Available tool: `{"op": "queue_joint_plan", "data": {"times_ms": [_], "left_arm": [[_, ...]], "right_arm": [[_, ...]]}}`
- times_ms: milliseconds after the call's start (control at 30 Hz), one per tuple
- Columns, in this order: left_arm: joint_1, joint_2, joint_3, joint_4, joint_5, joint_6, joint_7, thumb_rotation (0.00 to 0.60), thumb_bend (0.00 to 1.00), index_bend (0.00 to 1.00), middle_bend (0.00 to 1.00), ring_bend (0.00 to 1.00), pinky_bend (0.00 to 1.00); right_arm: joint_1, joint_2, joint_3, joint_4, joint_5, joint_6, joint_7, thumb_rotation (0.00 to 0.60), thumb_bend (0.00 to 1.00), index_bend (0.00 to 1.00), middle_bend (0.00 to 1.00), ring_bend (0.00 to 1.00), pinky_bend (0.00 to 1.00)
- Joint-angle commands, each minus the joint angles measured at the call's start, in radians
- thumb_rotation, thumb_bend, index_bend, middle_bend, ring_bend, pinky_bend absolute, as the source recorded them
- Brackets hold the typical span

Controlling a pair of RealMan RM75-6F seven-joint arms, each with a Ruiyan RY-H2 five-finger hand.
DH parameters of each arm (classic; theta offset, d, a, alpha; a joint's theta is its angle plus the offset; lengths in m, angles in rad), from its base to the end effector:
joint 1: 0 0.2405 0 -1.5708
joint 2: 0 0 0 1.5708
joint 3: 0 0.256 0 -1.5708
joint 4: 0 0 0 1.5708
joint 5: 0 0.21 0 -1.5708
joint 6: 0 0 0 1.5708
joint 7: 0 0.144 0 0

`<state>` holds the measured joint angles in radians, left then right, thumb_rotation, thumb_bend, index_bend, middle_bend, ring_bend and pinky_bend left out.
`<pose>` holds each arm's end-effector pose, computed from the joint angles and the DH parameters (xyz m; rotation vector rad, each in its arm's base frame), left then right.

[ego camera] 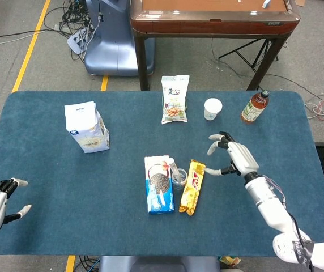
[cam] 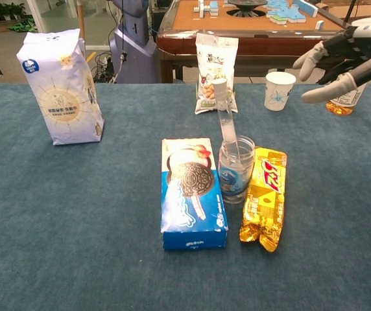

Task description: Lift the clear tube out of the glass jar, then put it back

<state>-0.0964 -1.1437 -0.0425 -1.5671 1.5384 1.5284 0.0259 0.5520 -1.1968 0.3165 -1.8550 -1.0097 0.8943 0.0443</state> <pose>-0.3087 0.1834 0.1579 -1.4144 -0.8182 -0.9234 -0.1654 -0.3194 0.0821 1.5241 -1.5028 1.1558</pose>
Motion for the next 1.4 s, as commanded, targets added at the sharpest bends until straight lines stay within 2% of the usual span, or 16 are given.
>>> {"op": "queue_joint_plan", "data": {"times_ms": [33, 500, 900, 1400], "left_arm": [[0.0, 0.001, -0.001, 0.0, -0.001, 0.0, -0.002, 0.6, 0.16, 0.36, 0.36, 0.32, 0.43], [0.005, 0.011, 0.001, -0.007, 0.004, 0.008, -0.008, 0.6, 0.16, 0.36, 0.36, 0.32, 0.43], [0.013, 0.022, -0.002, -0.009, 0.006, 0.023, -0.03, 0.6, 0.16, 0.36, 0.36, 0.32, 0.43], [0.015, 0.027, -0.001, -0.012, 0.01, 0.024, -0.036, 0.6, 0.16, 0.36, 0.36, 0.32, 0.43]], "right_arm": [[0.032, -0.014, 0.001, 0.003, 0.034, -0.022, -0.024, 0.6, 0.0, 0.5, 0.19, 0.05, 0.19], [0.163, -0.117, -0.037, 0.054, 0.18, -0.051, -0.141, 0.6, 0.0, 0.5, 0.18, 0.04, 0.18], [0.208, -0.187, -0.053, 0.094, 0.198, -0.027, -0.166, 0.6, 0.0, 0.5, 0.17, 0.03, 0.17], [0.243, -0.222, -0.056, 0.124, 0.217, -0.043, -0.157, 0.6, 0.11, 0.5, 0.17, 0.03, 0.17]]}}
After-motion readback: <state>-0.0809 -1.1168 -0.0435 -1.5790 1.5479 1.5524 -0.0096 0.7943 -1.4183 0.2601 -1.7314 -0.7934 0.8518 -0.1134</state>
